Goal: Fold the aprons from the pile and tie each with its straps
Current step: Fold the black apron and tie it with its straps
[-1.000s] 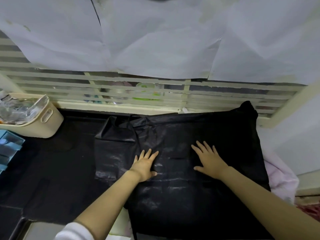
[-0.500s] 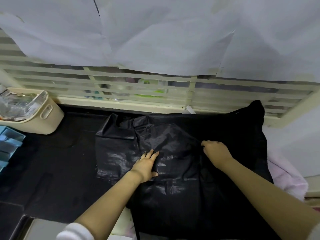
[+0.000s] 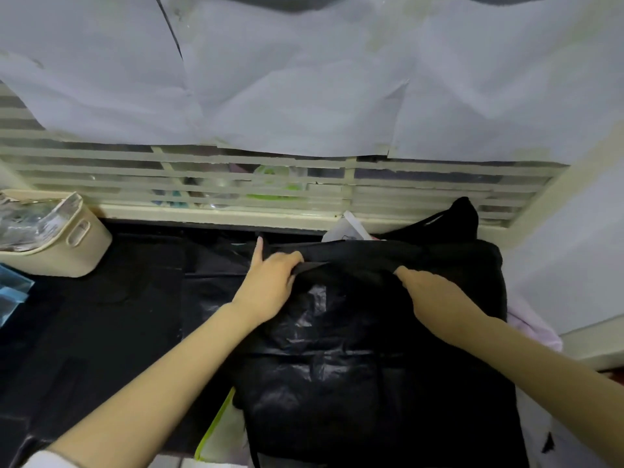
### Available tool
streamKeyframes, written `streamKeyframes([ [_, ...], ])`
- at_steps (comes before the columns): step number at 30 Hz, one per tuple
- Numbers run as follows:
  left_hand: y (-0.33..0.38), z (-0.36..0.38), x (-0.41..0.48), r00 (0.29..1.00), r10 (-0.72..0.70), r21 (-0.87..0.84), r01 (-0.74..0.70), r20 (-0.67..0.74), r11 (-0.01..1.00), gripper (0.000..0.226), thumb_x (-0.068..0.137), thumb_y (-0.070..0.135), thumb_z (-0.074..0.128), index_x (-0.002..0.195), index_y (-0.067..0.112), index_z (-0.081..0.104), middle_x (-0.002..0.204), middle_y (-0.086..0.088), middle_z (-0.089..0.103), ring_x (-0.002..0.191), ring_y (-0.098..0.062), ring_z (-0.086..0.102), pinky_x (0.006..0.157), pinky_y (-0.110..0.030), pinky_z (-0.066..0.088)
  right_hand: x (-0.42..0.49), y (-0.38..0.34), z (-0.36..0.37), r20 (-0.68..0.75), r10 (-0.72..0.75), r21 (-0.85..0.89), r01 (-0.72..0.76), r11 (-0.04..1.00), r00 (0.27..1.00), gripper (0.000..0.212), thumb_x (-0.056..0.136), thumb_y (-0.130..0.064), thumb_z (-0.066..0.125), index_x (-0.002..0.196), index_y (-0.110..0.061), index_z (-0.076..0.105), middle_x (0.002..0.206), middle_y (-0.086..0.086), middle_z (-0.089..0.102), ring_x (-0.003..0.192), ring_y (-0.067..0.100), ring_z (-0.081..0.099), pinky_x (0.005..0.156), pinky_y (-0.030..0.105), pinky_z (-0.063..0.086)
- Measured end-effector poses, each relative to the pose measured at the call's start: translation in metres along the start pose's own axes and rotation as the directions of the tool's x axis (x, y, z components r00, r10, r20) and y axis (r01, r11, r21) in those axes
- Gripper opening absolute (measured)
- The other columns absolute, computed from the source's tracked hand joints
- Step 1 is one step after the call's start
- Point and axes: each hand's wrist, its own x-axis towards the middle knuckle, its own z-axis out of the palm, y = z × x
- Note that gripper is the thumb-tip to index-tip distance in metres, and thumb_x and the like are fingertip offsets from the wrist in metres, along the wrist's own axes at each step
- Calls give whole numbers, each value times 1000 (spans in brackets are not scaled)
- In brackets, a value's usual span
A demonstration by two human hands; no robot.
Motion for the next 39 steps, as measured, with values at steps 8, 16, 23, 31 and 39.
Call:
streamKeyframes([
  [8, 33, 28, -65, 867, 74, -27, -70, 492, 997, 24, 99, 21, 40, 118, 20, 54, 110, -18, 65, 101, -38, 59, 80, -39, 46, -49, 6, 44, 426, -42, -197, 138, 971, 904, 48, 93, -8, 36, 139, -16, 33, 128, 10, 55, 114, 29, 55, 95, 37, 44],
  [16, 53, 59, -111, 654, 74, -62, -41, 752, 997, 46, 99, 37, 42, 140, 18, 38, 129, -15, 54, 117, -34, 52, 93, -36, 43, -88, 1, 79, 728, -115, -41, 211, 977, 675, 49, 98, -20, 41, 146, -19, 27, 133, 15, 50, 119, 31, 49, 97, 34, 40],
  [23, 50, 62, -127, 496, 131, -302, 280, 858, 911, 55, 90, 65, 37, 127, 29, 57, 131, 7, 54, 120, -12, 49, 107, -27, 33, -72, -14, 76, 746, -207, 129, 167, 977, 633, 43, 94, -50, 47, 116, -17, 62, 120, 5, 63, 111, 23, 57, 92, 30, 42],
  [31, 8, 58, -116, 839, -79, 140, 3, 538, 990, 42, 102, 37, 29, 141, 24, 38, 144, 0, 37, 129, -23, 41, 109, -34, 24, -5, -66, 116, 357, -238, 67, 229, 971, 903, 60, 99, -30, 44, 151, -22, 15, 159, 1, 7, 146, 23, 3, 118, 38, 8],
  [39, -39, 49, -153, 569, -418, 450, 92, 708, 888, 38, 102, 34, 31, 128, 18, 53, 132, -2, 54, 122, -22, 52, 92, -33, 43, 13, -81, 140, 511, -104, -26, 137, 990, 853, 68, 97, -30, 47, 152, -21, 8, 159, 4, -4, 146, 30, -4, 115, 55, 13],
])
